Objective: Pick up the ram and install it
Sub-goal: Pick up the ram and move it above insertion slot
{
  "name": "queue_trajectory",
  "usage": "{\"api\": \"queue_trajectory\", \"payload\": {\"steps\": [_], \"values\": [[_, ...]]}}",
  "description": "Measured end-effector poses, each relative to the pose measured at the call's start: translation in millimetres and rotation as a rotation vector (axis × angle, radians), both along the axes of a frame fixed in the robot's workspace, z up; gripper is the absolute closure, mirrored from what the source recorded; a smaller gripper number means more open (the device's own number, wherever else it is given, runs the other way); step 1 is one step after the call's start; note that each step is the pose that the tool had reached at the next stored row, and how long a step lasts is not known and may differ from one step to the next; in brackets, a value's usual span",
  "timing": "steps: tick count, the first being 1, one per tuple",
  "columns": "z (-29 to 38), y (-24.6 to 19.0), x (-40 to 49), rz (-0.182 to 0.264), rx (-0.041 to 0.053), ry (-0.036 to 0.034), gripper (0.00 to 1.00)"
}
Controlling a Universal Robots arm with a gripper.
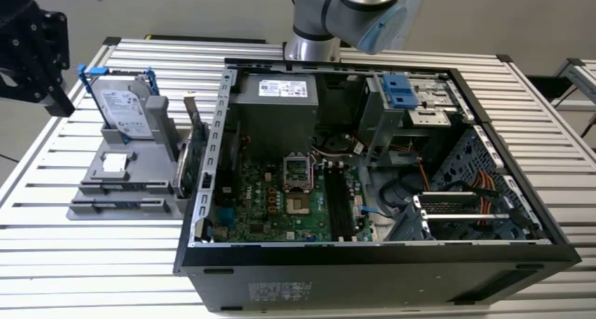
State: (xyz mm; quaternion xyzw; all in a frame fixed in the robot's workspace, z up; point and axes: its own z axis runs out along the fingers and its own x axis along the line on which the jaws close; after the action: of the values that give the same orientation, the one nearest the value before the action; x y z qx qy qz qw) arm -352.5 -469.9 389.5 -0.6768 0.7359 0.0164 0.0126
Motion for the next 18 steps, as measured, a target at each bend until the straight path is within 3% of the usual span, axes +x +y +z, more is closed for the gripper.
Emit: {"api": "queue_trajectory", "payload": {"steps": [6, 18], "values": [[0.0, 0.0, 0.1, 0.049, -0.0001, -0.0002, 1.0], [-1.8, 0.0, 0.0, 0.051, 0.0, -0.0002, 1.0]]}}
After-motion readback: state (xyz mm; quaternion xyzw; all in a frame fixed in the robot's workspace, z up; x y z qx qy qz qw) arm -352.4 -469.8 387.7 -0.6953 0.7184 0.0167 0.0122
